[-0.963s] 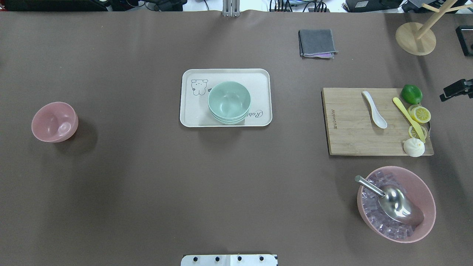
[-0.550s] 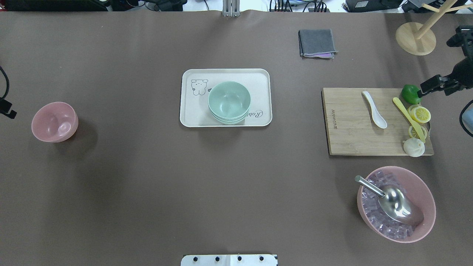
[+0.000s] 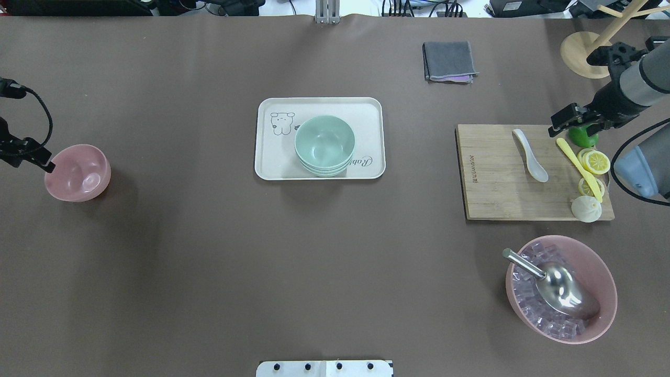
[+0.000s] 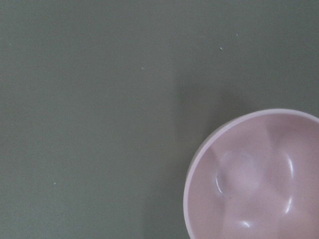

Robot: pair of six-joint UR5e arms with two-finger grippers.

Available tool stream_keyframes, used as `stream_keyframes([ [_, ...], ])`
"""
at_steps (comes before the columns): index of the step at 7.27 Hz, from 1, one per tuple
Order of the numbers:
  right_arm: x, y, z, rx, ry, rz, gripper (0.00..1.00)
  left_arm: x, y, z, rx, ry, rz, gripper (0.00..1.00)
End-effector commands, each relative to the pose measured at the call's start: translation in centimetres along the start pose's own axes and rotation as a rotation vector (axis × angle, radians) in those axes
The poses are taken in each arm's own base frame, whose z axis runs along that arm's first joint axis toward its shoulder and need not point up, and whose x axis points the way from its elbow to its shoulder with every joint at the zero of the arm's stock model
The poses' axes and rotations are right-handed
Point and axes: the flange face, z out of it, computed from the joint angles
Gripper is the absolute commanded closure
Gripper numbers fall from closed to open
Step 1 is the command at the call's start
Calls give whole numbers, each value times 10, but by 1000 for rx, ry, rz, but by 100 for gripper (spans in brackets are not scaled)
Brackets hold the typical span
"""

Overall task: Stack pink bowl on green and place spoon
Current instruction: 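Reach the left gripper to the pink bowl while the right reaches the spoon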

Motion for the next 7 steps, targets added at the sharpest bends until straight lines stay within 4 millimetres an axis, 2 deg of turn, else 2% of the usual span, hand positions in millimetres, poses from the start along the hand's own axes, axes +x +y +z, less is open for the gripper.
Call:
stream_keyframes([
  [1, -10, 1, 5, -8, -3, -7, 0, -8, -4, 10, -7, -1, -5, 29],
  [2, -10, 1, 5, -10, -5, -7, 0, -3, -13, 13, -8, 1, 2, 33],
  [3, -17, 1, 8, -12, -7, -16, 0, -1, -15, 16, -14, 0, 3, 46],
  [4, -16, 1, 10, -15, -6, -16, 0, 4, -18, 13, -8, 6, 8, 51],
  [5, -17, 1, 9, -14, -7, -12, 0, 10, -18, 15, -12, 8, -1, 65],
  [6, -18, 1, 11, -16, -5, -13, 0, 15, -18, 15, -19, 31, -7, 96],
  [7, -21, 2, 13, -20, -6, -15, 0, 17, -17, 16, -37, 70, -12, 100],
])
